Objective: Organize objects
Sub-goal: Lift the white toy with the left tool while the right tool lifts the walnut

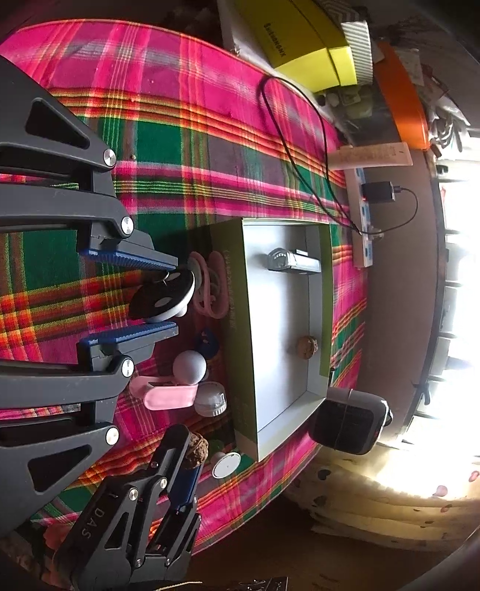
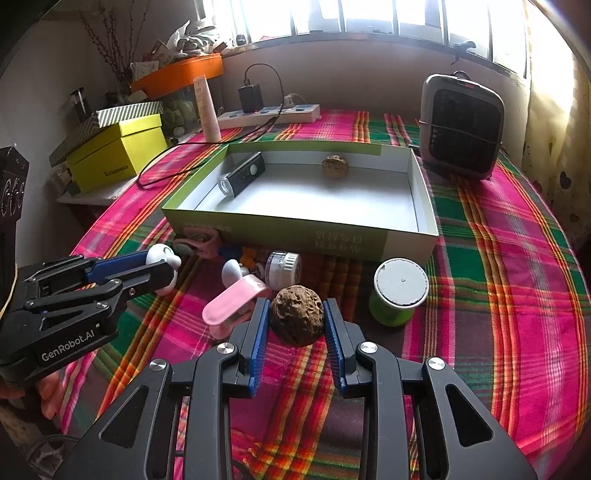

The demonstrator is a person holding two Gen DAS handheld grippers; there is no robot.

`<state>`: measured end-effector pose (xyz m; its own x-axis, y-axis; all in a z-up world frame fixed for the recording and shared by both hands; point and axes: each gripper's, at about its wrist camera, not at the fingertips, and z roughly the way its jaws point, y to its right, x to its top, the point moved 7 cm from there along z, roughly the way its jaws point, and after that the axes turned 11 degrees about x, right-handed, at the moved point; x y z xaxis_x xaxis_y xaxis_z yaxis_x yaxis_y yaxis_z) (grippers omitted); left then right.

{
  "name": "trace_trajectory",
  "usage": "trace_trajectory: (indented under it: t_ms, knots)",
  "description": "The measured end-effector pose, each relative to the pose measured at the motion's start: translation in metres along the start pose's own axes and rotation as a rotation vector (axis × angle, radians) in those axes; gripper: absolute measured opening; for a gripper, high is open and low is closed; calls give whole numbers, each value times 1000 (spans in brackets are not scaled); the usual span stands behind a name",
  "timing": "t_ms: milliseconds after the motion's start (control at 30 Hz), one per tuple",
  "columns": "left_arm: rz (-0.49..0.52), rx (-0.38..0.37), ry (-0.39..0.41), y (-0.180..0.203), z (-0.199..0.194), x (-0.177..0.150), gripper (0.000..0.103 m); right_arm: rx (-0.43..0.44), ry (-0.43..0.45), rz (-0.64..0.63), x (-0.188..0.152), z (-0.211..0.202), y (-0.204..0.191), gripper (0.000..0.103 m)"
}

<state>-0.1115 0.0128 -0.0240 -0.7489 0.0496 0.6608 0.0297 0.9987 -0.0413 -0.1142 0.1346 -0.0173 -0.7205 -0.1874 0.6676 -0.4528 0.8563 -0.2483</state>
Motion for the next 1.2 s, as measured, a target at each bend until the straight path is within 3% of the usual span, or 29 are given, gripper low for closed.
trace_trajectory:
  t_ms: [333, 500, 1200]
  knots:
    - [-19, -14, 1, 1, 0, 1, 27, 3, 1, -5, 0, -1, -1, 30]
    - [-33, -30, -45, 3, 14, -3, 26, 2, 4, -3, 0, -1, -2, 30]
    - [-35, 10, -38, 2, 23, 4, 24, 7, 0, 7, -3, 1, 0, 30]
